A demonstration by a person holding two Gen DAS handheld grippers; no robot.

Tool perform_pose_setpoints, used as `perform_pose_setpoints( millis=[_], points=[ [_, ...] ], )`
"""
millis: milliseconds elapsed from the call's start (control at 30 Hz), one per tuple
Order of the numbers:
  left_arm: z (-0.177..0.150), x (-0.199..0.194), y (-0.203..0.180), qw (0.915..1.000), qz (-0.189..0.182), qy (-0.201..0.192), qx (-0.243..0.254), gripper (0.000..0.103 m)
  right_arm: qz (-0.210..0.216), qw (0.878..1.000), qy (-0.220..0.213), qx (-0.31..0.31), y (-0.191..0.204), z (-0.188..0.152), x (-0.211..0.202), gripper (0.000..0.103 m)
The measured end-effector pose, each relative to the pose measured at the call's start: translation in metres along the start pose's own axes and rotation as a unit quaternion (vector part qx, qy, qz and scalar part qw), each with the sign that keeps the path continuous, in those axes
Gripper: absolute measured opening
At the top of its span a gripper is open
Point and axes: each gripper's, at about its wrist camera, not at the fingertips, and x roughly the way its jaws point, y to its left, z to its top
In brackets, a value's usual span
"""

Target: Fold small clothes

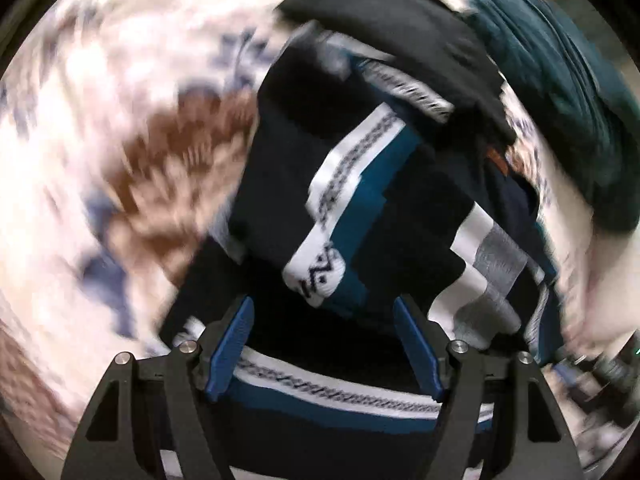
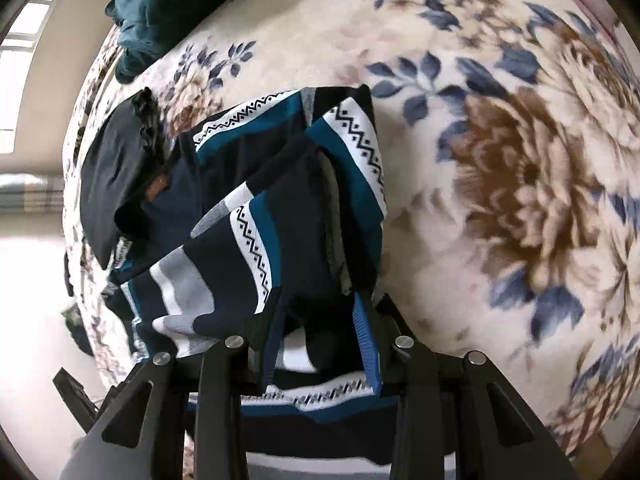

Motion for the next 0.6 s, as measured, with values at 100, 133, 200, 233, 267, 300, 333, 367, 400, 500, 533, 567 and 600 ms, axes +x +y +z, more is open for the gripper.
perform_pose_setpoints(
  millis=[100, 133, 200, 233, 267, 300, 333, 367, 400, 500, 533, 567, 600],
  points=[
    [0.005, 0.012, 0.019, 0.994, -0.064, -0.001, -0.088, 0.066, 0.004, 1.0, -0.016, -0.01, 0.008, 0.002, 0.0, 0.009],
    [0.008, 0.013, 0.023, 0.9914, -0.074, -0.012, -0.107, 0.046, 0.0, 1.0, -0.018, -0.018, 0.012, 0.002, -0.002, 0.009],
    [0.012, 0.011, 0.025, 0.9886, -0.08, -0.025, -0.125, 0.007, 0.004, 0.999, -0.024, -0.026, 0.019, 0.002, -0.01, 0.008],
    [0.012, 0.007, 0.024, 0.9884, -0.082, -0.033, -0.123, 0.006, 0.009, 0.999, -0.022, -0.025, 0.02, 0.001, -0.014, 0.008],
    [0.011, 0.0, 0.022, 0.9886, -0.084, -0.045, -0.116, 0.006, 0.019, 0.999, -0.021, -0.018, 0.02, 0.001, -0.019, 0.007],
    [0.01, -0.011, 0.018, 0.9893, -0.084, -0.061, -0.102, 0.005, 0.025, 0.999, -0.02, -0.011, 0.019, 0.0, -0.024, 0.007],
    [0.009, -0.019, 0.016, 0.9898, -0.085, -0.068, -0.092, 0.005, 0.032, 0.999, -0.019, -0.003, 0.017, -0.001, -0.029, 0.007],
    [0.008, -0.028, 0.014, 0.9897, -0.087, -0.075, -0.085, 0.005, 0.046, 0.999, -0.017, 0.009, 0.014, -0.002, -0.035, 0.007],
    [0.008, -0.032, 0.014, 0.9899, -0.088, -0.077, -0.08, 0.005, 0.053, 0.998, -0.017, 0.016, 0.013, -0.003, -0.039, 0.007],
    [0.013, -0.022, 0.021, 0.9935, -0.069, -0.065, -0.063, 0.005, 0.043, 0.999, -0.015, 0.014, 0.009, -0.006, -0.047, 0.007],
    [0.013, -0.012, 0.026, 0.9949, -0.059, -0.053, -0.061, 0.005, 0.031, 0.999, -0.002, 0.013, 0.004, -0.007, -0.042, 0.007],
    [0.013, -0.006, 0.03, 0.9958, -0.054, -0.044, -0.06, 0.005, 0.018, 1.0, 0.011, 0.017, -0.001, -0.009, -0.035, 0.007],
    [0.012, 0.0, 0.031, 0.9967, -0.045, -0.039, -0.056, 0.005, 0.009, 0.999, 0.031, 0.015, -0.006, -0.011, -0.025, 0.007]
  ],
)
